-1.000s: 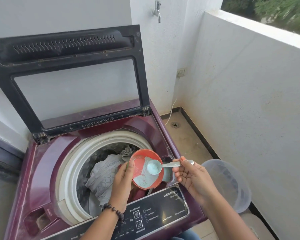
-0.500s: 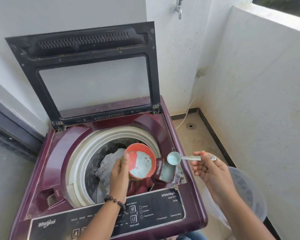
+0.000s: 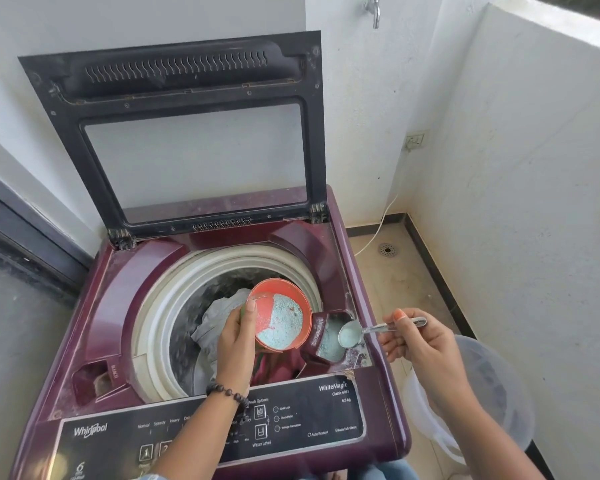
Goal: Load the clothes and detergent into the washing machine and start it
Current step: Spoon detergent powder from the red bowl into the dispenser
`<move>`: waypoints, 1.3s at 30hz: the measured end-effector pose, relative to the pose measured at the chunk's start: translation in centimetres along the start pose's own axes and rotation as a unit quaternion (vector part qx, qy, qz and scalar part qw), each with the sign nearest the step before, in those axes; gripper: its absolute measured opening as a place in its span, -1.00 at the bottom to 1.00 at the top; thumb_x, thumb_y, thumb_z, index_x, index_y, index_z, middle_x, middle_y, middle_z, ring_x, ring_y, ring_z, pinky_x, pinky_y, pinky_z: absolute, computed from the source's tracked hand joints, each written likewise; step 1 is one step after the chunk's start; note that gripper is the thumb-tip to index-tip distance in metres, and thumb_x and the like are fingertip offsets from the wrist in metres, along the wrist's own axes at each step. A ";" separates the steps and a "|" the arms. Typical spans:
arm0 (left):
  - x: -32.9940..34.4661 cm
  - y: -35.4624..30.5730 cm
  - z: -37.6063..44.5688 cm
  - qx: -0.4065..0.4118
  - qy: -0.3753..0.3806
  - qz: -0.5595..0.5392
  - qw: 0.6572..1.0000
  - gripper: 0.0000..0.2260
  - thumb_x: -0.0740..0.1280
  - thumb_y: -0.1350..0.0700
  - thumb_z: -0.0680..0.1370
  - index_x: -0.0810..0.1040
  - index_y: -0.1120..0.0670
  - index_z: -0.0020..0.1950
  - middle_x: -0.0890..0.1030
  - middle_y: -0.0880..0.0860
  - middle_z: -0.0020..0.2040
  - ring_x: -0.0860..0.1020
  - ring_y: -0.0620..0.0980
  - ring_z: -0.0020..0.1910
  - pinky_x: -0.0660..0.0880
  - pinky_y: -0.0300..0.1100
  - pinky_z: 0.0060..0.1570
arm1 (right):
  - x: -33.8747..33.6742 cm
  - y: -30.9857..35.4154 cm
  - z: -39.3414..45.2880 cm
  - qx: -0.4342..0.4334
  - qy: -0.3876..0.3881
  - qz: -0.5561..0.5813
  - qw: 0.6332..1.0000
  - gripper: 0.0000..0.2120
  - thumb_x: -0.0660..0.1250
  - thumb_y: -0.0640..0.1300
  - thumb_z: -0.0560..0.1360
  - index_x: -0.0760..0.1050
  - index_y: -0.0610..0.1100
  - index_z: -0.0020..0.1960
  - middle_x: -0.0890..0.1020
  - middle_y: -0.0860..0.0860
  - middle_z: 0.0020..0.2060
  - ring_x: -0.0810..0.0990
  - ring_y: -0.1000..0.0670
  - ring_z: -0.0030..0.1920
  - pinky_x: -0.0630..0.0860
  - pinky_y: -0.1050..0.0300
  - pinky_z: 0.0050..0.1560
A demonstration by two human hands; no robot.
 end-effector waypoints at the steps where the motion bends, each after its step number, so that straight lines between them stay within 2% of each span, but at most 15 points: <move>1: 0.0 0.0 0.0 0.000 -0.001 -0.002 1.000 -0.82 0.13 -0.23 0.52 0.45 -0.21 -0.04 0.50 -0.27 -0.02 0.44 -0.35 -0.02 0.32 -0.41 -0.09 | 0.0 0.0 0.0 0.000 0.000 -0.005 1.000 -0.80 0.24 -0.19 0.59 0.58 -0.28 -0.06 0.66 -0.23 -0.32 0.61 -0.11 -0.35 0.59 0.16 -0.36; 5: -0.1 0.2 0.2 0.007 -0.003 0.003 1.000 -0.73 0.12 -0.24 0.52 0.46 -0.14 0.06 0.49 -0.28 0.00 0.43 -0.37 0.00 0.32 -0.39 -0.05 | -0.3 0.3 0.1 -0.006 -0.013 -0.014 1.000 -0.80 0.25 -0.20 0.59 0.59 -0.29 -0.06 0.66 -0.24 -0.33 0.61 -0.09 -0.37 0.59 0.18 -0.37; 8: -0.2 0.0 0.1 0.010 -0.005 0.000 1.000 -0.75 0.12 -0.22 0.52 0.45 -0.14 0.06 0.49 -0.29 0.00 0.42 -0.38 0.00 0.30 -0.44 -0.09 | -0.3 0.5 0.1 -0.014 -0.018 -0.020 1.000 -0.81 0.25 -0.21 0.58 0.59 -0.29 -0.06 0.66 -0.22 -0.34 0.61 -0.08 -0.37 0.59 0.18 -0.38; 11: -0.3 -0.1 0.1 0.015 -0.006 0.002 1.000 -0.69 0.12 -0.25 0.49 0.45 -0.12 0.09 0.48 -0.29 0.00 0.42 -0.38 0.00 0.30 -0.44 -0.08 | -0.1 0.4 0.2 -0.019 -0.019 -0.038 0.999 -0.82 0.26 -0.20 0.58 0.60 -0.26 -0.07 0.66 -0.20 -0.34 0.60 -0.10 -0.36 0.59 0.13 -0.35; 15: -0.2 -0.1 0.2 0.015 0.001 0.011 1.000 -0.84 0.13 -0.20 0.57 0.45 -0.20 -0.03 0.50 -0.26 -0.04 0.45 -0.34 -0.04 0.31 -0.43 -0.11 | 0.2 0.5 0.3 -0.022 -0.023 -0.058 0.998 -0.83 0.26 -0.20 0.59 0.60 -0.24 -0.07 0.67 -0.17 -0.34 0.61 -0.11 -0.35 0.60 0.11 -0.33; 17: -0.2 -0.1 0.2 0.022 0.005 0.017 1.000 -0.77 0.16 -0.32 0.55 0.46 -0.21 -0.06 0.53 -0.23 -0.06 0.47 -0.32 -0.05 0.33 -0.40 -0.11 | 0.3 0.5 0.2 -0.019 -0.021 -0.067 0.997 -0.83 0.26 -0.20 0.59 0.60 -0.24 -0.07 0.68 -0.16 -0.34 0.63 -0.11 -0.34 0.61 0.11 -0.32; 20: -0.3 0.1 0.3 0.028 0.002 0.027 0.999 -0.63 0.13 -0.43 0.39 0.49 -0.21 -0.06 0.56 -0.22 -0.06 0.49 -0.30 -0.04 0.35 -0.37 -0.10 | 0.3 0.6 0.1 -0.019 -0.024 -0.073 0.997 -0.83 0.27 -0.20 0.59 0.61 -0.23 -0.07 0.68 -0.15 -0.34 0.63 -0.09 -0.35 0.61 0.12 -0.32; 24: -0.1 0.0 0.2 0.027 0.006 0.029 0.999 -0.74 0.12 -0.31 0.45 0.47 -0.20 -0.08 0.55 -0.21 -0.08 0.48 -0.31 -0.06 0.35 -0.39 -0.11 | 0.2 0.6 0.0 -0.018 -0.032 -0.080 0.996 -0.83 0.28 -0.20 0.59 0.61 -0.23 -0.08 0.68 -0.14 -0.35 0.64 -0.08 -0.35 0.62 0.11 -0.32; 29: -0.2 -0.2 0.2 0.038 0.004 0.027 0.999 -0.74 0.16 -0.32 0.53 0.45 -0.18 -0.14 0.49 -0.17 -0.16 0.46 -0.26 -0.16 0.37 -0.37 -0.12 | 0.1 1.0 0.0 -0.025 -0.036 -0.092 0.995 -0.83 0.28 -0.20 0.59 0.61 -0.21 -0.10 0.68 -0.14 -0.36 0.64 -0.08 -0.36 0.63 0.08 -0.30; 32: -0.1 -0.2 0.1 0.033 0.008 0.021 0.999 -0.79 0.12 -0.26 0.49 0.46 -0.19 -0.11 0.51 -0.19 -0.13 0.46 -0.28 -0.13 0.34 -0.39 -0.13 | 0.3 1.0 0.1 -0.021 -0.031 -0.091 0.995 -0.82 0.28 -0.21 0.59 0.61 -0.22 -0.12 0.68 -0.15 -0.37 0.63 -0.09 -0.36 0.62 0.05 -0.29; 39: -0.2 -0.1 0.2 0.028 0.006 0.015 0.999 -0.78 0.13 -0.26 0.50 0.48 -0.20 -0.06 0.55 -0.19 -0.07 0.49 -0.28 -0.06 0.36 -0.37 -0.11 | 0.4 1.0 0.3 -0.020 -0.032 -0.100 0.994 -0.82 0.28 -0.21 0.59 0.61 -0.21 -0.12 0.68 -0.15 -0.36 0.64 -0.11 -0.35 0.62 0.01 -0.27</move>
Point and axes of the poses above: each hand's wrist, its own z-axis towards the middle knuckle, its own x-axis out of the palm, y = z × x, the point moved 10 cm from there along z, towards the middle knuckle
